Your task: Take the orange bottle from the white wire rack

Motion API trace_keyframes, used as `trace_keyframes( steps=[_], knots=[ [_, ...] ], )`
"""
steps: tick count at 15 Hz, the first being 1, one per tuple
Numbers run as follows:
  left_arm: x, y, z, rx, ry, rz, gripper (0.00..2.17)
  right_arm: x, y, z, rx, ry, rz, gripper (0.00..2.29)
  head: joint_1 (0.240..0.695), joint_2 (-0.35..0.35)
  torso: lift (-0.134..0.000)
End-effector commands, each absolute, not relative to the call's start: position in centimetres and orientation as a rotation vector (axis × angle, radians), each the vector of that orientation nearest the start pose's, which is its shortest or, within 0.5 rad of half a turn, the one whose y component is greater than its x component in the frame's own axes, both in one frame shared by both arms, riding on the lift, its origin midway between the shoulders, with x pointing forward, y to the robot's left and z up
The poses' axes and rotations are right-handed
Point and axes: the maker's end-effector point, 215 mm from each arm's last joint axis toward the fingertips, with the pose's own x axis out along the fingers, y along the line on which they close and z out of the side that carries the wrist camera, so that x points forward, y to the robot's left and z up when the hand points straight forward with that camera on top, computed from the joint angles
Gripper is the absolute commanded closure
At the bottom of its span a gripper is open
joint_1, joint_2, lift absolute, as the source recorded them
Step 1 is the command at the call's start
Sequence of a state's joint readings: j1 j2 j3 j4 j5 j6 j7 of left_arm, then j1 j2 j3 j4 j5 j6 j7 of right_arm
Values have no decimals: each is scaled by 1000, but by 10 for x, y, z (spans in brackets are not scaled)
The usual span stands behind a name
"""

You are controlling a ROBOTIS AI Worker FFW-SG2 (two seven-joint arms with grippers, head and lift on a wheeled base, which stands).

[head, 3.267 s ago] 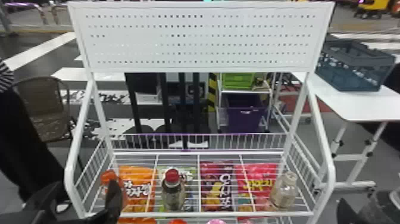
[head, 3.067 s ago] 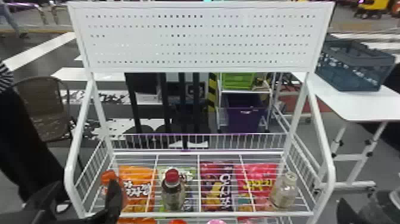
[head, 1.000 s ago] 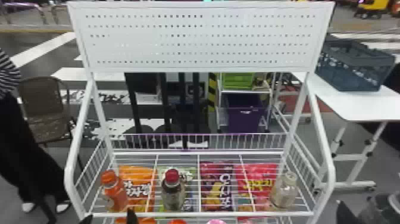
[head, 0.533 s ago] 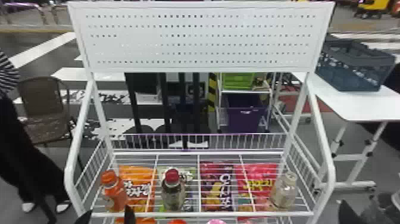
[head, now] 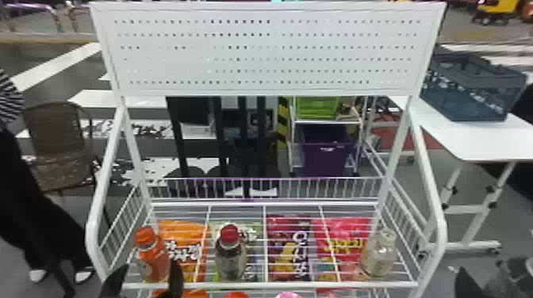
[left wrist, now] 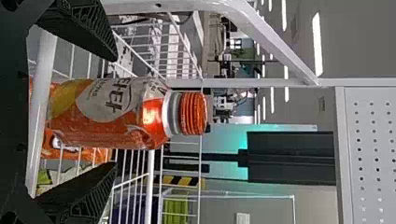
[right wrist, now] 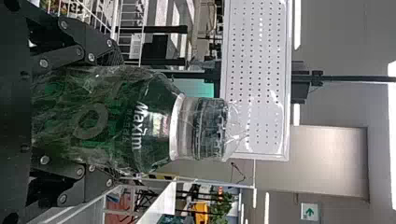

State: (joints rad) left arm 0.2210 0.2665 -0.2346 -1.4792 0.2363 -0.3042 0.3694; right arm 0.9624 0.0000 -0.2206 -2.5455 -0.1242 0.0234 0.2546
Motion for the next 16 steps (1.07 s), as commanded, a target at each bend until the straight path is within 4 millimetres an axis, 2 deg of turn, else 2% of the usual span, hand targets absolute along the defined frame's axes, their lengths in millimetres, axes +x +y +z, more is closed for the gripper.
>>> trace_keyframes(
  steps=[1, 9, 10, 11, 13, 14, 16],
  knots=[
    [501, 278, -441, 4, 63, 169, 83, 329, -260, -241, -59, 11, 127, 829, 499, 0, 0],
    [519, 276, -441, 7, 57, 157, 93, 330, -267, -247, -66, 30, 116, 829, 499, 0, 0],
    [519, 278, -435, -3, 27, 161, 205, 330, -268, -246, -68, 30, 115, 829, 499, 0, 0],
    [519, 279, -432, -7, 15, 164, 404, 330, -268, -248, -67, 35, 114, 829, 499, 0, 0],
    [518, 282, -433, -11, 14, 182, 1318, 331, -268, -249, -65, 39, 114, 829, 499, 0, 0],
    [517, 283, -435, -9, 20, 182, 1517, 332, -268, -249, -64, 39, 113, 829, 499, 0, 0],
    [516, 281, -434, -12, 16, 178, 1534, 333, -269, -252, -62, 46, 113, 829, 499, 0, 0]
  ],
)
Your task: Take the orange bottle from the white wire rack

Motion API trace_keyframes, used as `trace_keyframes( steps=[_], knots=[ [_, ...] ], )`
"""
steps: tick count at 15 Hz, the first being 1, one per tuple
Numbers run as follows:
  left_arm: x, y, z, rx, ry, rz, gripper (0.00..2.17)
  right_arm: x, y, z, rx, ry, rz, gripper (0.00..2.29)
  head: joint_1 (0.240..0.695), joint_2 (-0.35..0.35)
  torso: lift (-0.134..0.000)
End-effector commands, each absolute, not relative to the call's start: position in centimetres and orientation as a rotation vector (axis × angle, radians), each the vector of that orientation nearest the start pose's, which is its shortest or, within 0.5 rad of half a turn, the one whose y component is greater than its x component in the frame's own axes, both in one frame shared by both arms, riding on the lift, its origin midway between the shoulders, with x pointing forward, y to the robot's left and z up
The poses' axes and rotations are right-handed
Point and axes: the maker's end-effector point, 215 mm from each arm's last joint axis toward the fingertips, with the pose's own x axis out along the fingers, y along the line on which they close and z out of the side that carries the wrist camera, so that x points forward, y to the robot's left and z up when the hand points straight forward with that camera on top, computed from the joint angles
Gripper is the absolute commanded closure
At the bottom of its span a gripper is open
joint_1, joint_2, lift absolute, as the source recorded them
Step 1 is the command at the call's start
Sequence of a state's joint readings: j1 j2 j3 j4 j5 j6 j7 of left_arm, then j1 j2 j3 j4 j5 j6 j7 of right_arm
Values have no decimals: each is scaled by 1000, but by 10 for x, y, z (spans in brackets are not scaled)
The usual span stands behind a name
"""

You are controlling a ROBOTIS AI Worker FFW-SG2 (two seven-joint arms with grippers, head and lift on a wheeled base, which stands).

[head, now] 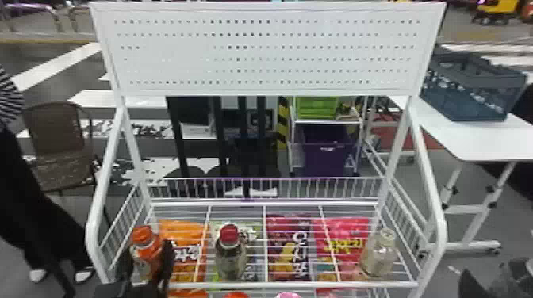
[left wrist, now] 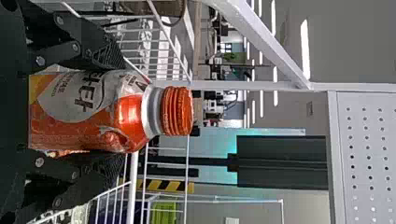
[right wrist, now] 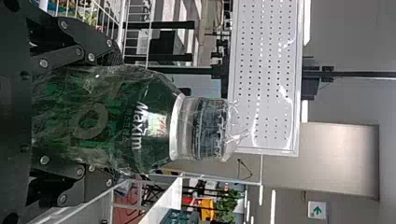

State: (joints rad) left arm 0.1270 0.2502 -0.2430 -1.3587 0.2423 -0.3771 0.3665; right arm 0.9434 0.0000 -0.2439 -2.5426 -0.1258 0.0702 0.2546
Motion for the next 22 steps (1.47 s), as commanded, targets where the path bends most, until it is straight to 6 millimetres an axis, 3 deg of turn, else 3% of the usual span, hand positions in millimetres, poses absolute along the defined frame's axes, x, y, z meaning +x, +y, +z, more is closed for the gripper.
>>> trace_keyframes(
  steps=[1, 7, 9, 12, 17, 22],
  knots=[
    [516, 280, -431, -15, 11, 179, 1534, 334, -268, -252, -60, 49, 113, 829, 499, 0, 0],
    [504, 263, -384, -24, -16, 152, 1534, 335, -267, -251, -55, 46, 116, 829, 499, 0, 0],
    [498, 251, -356, -34, -26, 128, 1534, 335, -265, -251, -52, 45, 117, 829, 499, 0, 0],
    [483, 236, -331, 11, -2, 96, 1534, 336, -264, -249, -50, 41, 120, 829, 499, 0, 0],
    [448, 261, -279, 32, -9, 145, 1534, 336, -262, -246, -45, 32, 122, 829, 499, 0, 0],
    [405, 260, -254, 15, -2, 148, 1534, 336, -261, -246, -44, 32, 125, 829, 499, 0, 0]
  ],
)
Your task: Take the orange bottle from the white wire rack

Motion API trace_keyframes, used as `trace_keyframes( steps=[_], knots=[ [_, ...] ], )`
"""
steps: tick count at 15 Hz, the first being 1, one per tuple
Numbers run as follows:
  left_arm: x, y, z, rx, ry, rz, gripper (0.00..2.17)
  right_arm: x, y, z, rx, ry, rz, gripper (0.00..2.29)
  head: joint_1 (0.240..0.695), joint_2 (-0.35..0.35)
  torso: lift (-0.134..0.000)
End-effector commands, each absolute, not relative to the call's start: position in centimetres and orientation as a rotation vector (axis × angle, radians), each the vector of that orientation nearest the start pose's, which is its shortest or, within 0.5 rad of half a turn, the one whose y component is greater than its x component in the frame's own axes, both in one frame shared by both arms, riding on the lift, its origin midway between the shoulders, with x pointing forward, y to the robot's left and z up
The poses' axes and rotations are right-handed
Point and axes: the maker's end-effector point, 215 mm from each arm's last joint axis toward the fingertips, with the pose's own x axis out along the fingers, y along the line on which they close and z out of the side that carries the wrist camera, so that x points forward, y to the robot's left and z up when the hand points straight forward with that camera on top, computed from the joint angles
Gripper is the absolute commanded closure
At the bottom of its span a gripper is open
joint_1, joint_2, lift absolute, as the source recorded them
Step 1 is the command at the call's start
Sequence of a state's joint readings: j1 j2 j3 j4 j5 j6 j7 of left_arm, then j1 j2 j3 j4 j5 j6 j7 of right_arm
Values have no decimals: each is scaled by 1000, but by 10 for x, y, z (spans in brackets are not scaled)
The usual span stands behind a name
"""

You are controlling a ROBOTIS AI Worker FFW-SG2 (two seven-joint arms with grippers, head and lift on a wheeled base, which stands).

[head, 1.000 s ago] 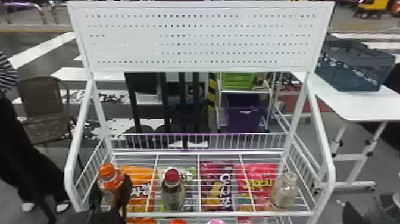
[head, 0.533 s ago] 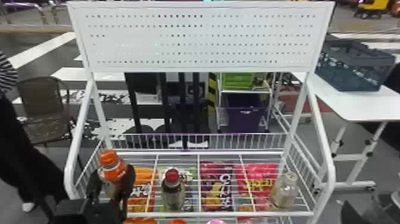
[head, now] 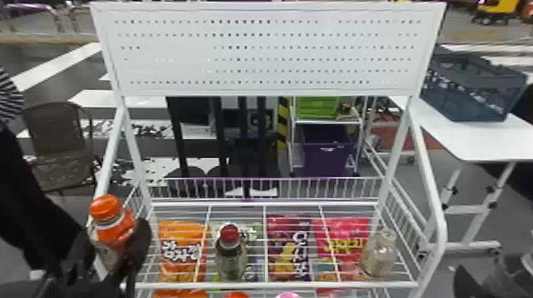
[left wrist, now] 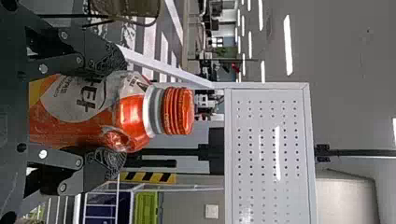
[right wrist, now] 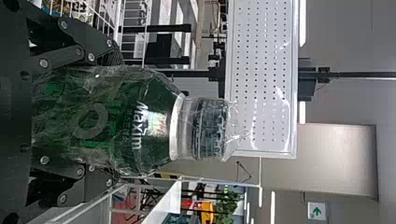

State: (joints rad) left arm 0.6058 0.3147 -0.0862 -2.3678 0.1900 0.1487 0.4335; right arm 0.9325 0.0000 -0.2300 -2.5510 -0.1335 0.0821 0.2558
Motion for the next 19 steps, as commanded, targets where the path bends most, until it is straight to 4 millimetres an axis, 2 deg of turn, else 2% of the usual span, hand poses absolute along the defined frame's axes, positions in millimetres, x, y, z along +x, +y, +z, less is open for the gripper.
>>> trace_keyframes(
  steps=[1, 5, 19],
  knots=[
    [399, 259, -249, 13, -1, 147, 1534, 336, -261, -246, -43, 32, 126, 829, 499, 0, 0],
    [387, 261, -250, 25, 20, 149, 1534, 336, -255, -245, -32, 26, 135, 829, 499, 0, 0],
    [391, 265, -237, 40, -3, 160, 1531, 338, -256, -249, -28, 29, 133, 829, 499, 0, 0]
  ],
)
